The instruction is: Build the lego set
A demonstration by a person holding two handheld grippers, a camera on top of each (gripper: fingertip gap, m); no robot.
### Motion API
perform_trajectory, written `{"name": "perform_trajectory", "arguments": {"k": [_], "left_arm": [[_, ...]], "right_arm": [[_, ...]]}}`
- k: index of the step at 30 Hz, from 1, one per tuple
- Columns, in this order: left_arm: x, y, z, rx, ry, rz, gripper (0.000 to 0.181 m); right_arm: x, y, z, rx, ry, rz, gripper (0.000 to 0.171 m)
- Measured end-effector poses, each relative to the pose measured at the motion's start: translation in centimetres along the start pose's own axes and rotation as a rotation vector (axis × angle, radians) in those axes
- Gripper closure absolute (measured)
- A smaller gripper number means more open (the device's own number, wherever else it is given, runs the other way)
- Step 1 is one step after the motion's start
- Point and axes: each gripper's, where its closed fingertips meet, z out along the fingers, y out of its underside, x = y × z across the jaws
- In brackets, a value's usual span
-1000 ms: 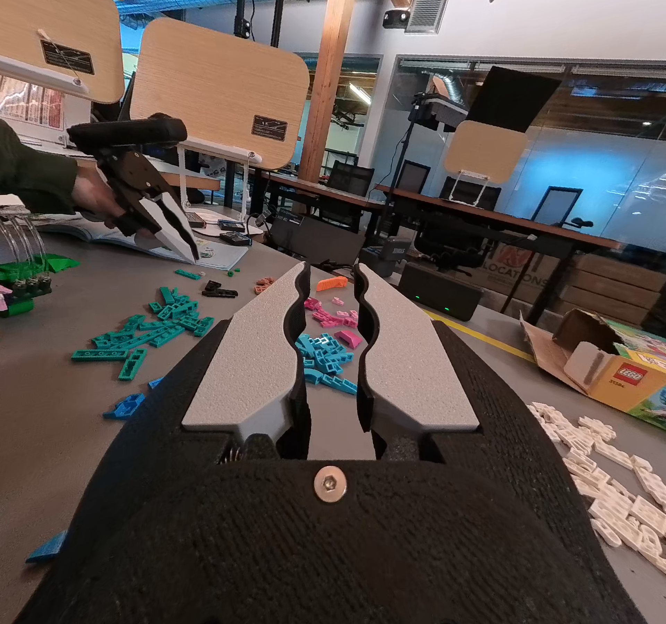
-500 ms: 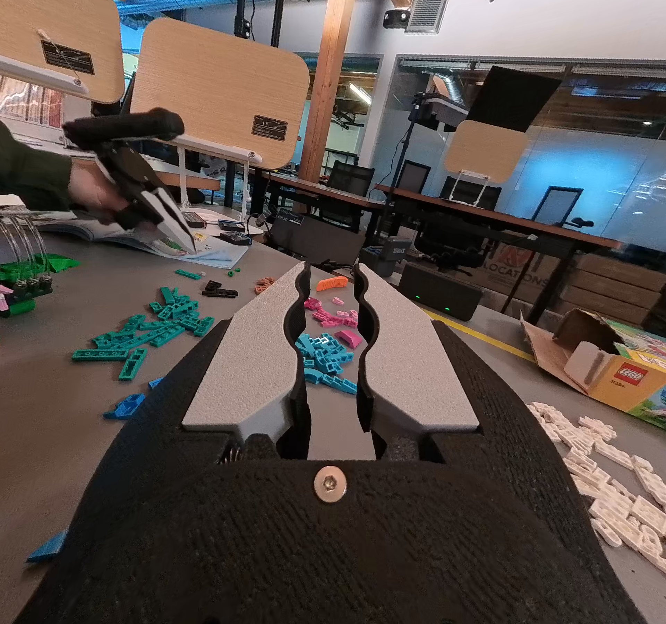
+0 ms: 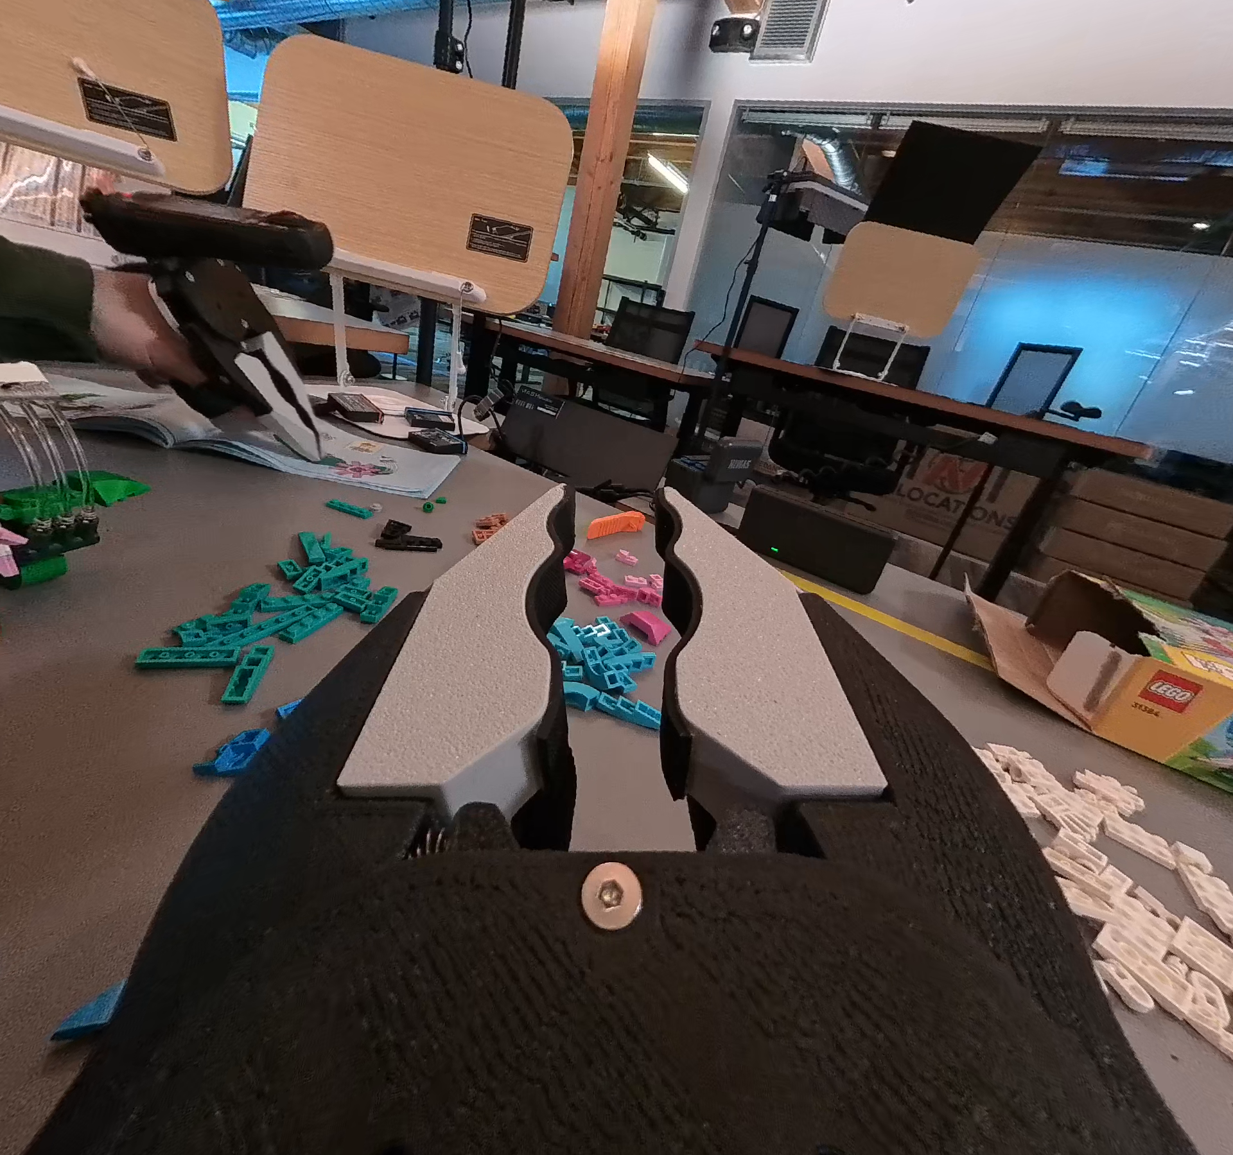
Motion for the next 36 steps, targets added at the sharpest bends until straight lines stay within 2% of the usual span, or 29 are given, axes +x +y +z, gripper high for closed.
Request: {"name": "perform_trajectory", "arguments": {"k": [1, 10, 15, 17, 19, 21, 24, 27, 28, 31, 36], "left_arm": [[-0.1, 0.5, -0.2, -0.022, -0.005, -0.006, 0.181], [-2.3, 5.4, -2.2, -0.184, -0.098, -0.041, 0.181], [-2.1, 6.3, -2.7, -0.186, -0.088, -0.049, 0.181], [-1.9, 6.4, -2.9, -0.156, -0.069, -0.088, 0.181], [-1.8, 6.5, -2.9, -0.105, -0.055, -0.140, 0.181], [-1.8, 6.5, -2.9, -0.036, -0.044, -0.208, 0.181], [-1.7, 6.5, -2.9, 0.067, -0.021, -0.315, 0.181], [-1.7, 6.5, -2.9, 0.176, 0.003, -0.406, 0.181], [-1.7, 6.5, -2.9, 0.207, 0.013, -0.427, 0.181], [-1.7, 6.6, -3.0, 0.239, 0.033, -0.442, 0.181], [-1.7, 6.6, -3.0, 0.272, 0.035, -0.434, 0.181]], "right_arm": [[0.0, 0.0, 0.0, -0.001, -0.001, -0.002, 0.149], [-0.2, 0.0, -0.2, -0.011, -0.010, -0.025, 0.149], [-0.7, 0.4, 0.1, -0.047, -0.033, -0.038, 0.150], [-2.0, 0.6, 1.4, -0.139, -0.095, -0.010, 0.151], [-4.9, -1.1, 4.6, -0.192, -0.230, 0.045, 0.159], [-9.0, -2.1, 9.1, -0.327, -0.433, 0.178, 0.156], [-15.3, -2.3, 15.6, -0.587, -0.740, 0.565, 0.136], [-19.8, 0.2, 20.4, -0.893, -0.880, 0.899, 0.122], [-20.8, 1.8, 21.5, -0.992, -0.878, 0.932, 0.118], [-21.8, 6.7, 23.2, -1.195, -0.796, 0.828, 0.114], [-21.9, 8.7, 24.0, -1.294, -0.744, 0.772, 0.116]]}}
